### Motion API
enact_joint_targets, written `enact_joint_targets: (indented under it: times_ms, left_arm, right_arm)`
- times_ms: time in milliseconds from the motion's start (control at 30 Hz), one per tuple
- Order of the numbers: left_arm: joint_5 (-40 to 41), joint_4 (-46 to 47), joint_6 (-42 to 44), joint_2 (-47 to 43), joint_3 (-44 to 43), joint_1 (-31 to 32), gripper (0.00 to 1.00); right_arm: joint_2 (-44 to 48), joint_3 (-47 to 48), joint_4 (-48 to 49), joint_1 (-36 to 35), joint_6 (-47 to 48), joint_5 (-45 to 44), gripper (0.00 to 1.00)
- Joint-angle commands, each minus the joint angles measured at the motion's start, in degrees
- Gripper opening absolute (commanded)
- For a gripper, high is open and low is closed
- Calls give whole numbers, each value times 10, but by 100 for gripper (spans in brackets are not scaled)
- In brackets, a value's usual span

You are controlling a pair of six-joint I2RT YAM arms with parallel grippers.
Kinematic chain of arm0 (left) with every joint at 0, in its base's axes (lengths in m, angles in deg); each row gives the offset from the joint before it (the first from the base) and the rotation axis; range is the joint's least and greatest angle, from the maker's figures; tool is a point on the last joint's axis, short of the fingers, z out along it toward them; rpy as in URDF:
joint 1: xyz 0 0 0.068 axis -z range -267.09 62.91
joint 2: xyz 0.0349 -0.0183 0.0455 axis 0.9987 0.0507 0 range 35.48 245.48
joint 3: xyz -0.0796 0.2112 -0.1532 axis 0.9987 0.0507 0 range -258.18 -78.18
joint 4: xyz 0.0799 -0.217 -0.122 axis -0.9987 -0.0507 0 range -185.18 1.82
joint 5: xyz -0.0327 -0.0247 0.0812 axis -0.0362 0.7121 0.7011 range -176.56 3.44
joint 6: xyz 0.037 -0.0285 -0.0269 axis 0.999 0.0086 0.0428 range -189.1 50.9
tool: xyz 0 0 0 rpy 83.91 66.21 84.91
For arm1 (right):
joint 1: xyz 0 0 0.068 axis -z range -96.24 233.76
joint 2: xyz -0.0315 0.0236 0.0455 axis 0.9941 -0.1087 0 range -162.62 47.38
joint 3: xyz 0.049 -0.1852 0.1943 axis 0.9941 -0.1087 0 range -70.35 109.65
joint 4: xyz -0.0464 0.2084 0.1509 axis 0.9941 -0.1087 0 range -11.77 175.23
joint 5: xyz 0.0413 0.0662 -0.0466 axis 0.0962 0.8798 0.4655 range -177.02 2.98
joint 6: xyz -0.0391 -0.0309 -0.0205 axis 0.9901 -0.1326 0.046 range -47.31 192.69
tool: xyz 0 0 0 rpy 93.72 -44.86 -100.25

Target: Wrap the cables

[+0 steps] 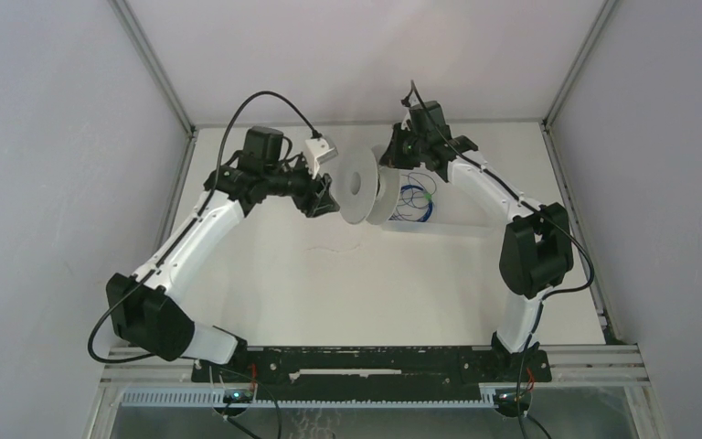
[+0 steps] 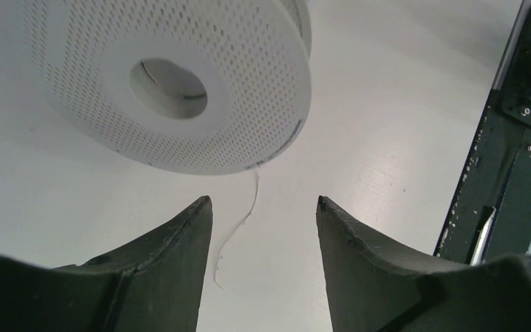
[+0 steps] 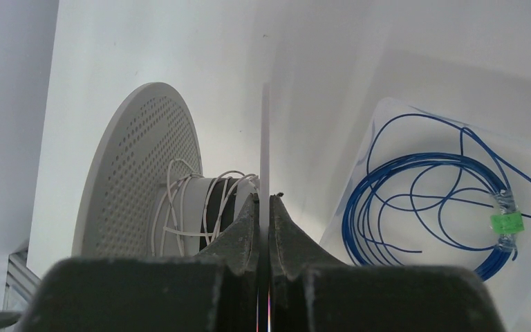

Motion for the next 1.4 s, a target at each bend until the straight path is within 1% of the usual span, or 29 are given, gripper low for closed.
enact_joint_targets:
  times_ms: [0,67,133,233,367,500,633,800,1033,1233,1367]
  left_arm:
    - [-43,38,-11,-11,55,-37,62]
    - [-58,62,-22,-8,78,-60,62]
    - [-58,68,-5,1,97,-71,62]
    - [-56,41,40,29,118,-71,63]
    - [-31,3,81,83,116,-71,63]
    - [-7,10,61,134,114,-71,64]
    - [-19,40,20,160,121,-71,64]
    - [-27,56,6,177,115,-71,65]
    - [-69,23,24,207,66,-72,66]
    - [-158,-36,68,254,12,-72,68]
    - [-193,-39,83,263,1,-73,70]
  right_arm:
    - [43,8,39,9,3,40,0]
    - [60,3,47,14,1,50,0]
    - [78,1,49,17,7,48,0]
    - [99,1,48,20,16,47,0]
    - [105,0,44,26,20,50,0]
    - [98,-3,42,31,18,60,0]
    - [106,-6,44,38,6,91,0]
    - [137,-8,48,41,-2,126,0]
    - [181,-15,41,41,0,163,0]
    - [208,-19,35,42,3,180,0]
    - [215,-21,24,42,8,187,0]
